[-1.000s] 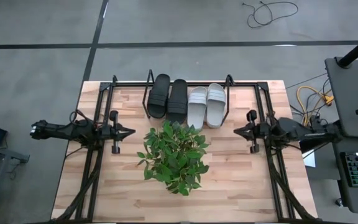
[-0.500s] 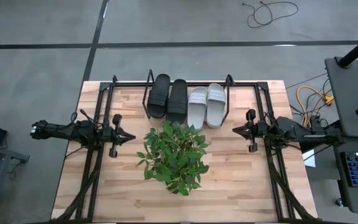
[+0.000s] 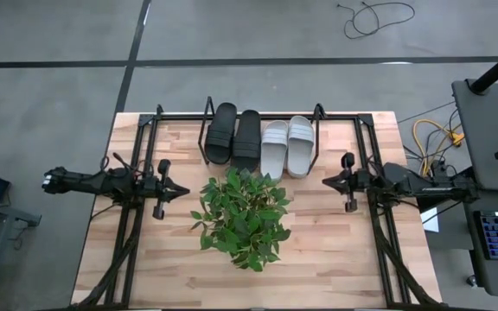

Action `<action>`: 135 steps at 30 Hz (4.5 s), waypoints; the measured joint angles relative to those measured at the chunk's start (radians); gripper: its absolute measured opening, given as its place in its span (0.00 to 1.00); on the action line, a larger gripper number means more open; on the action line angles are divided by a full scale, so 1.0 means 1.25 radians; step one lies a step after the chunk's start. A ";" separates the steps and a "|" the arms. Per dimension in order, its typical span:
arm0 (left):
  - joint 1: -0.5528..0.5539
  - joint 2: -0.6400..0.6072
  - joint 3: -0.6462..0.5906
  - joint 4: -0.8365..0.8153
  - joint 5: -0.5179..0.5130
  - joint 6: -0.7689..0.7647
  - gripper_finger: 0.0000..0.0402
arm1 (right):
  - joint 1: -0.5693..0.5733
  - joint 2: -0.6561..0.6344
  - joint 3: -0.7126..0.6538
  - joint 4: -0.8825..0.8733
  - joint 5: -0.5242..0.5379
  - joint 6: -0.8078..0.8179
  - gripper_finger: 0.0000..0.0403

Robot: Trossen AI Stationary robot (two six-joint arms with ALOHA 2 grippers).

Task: Pick and place slides into the shelf
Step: Return to Home Position

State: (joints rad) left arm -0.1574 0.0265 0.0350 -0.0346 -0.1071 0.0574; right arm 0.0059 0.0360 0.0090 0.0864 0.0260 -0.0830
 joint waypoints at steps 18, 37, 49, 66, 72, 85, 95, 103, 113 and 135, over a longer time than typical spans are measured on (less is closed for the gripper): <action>0.000 0.015 -0.006 0.013 0.000 0.001 0.00 | 0.000 0.000 0.000 -0.062 0.001 -0.026 0.02; 0.000 0.020 -0.008 0.020 -0.001 0.001 0.00 | 0.000 -0.001 0.001 -0.063 0.001 -0.018 0.02; 0.000 0.020 -0.008 0.021 -0.001 0.001 0.00 | 0.000 -0.001 0.001 -0.064 0.001 -0.018 0.02; 0.000 0.023 -0.008 0.021 -0.001 0.001 0.00 | 0.000 -0.001 0.001 -0.064 0.000 -0.019 0.02; 0.000 0.024 -0.008 0.021 -0.001 0.001 0.00 | 0.000 -0.001 0.001 -0.064 0.000 -0.018 0.02; 0.000 0.024 -0.008 0.021 -0.001 0.001 0.00 | 0.000 -0.001 0.002 -0.065 0.000 -0.019 0.02; 0.000 0.024 -0.008 0.021 -0.001 0.001 0.00 | 0.000 -0.001 0.002 -0.065 0.000 -0.019 0.02; 0.000 0.024 -0.008 0.021 -0.001 0.001 0.00 | 0.000 -0.001 0.002 -0.065 0.000 -0.018 0.02; 0.000 0.024 -0.008 0.021 -0.001 0.001 0.00 | 0.000 -0.001 0.002 -0.065 0.000 -0.018 0.02; 0.000 0.024 -0.008 0.021 -0.001 0.001 0.00 | 0.000 -0.001 0.002 -0.065 0.000 -0.018 0.02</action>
State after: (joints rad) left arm -0.1575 0.0566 0.0254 -0.0077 -0.1085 0.0589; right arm 0.0061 0.0344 0.0109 0.0052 0.0265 -0.1061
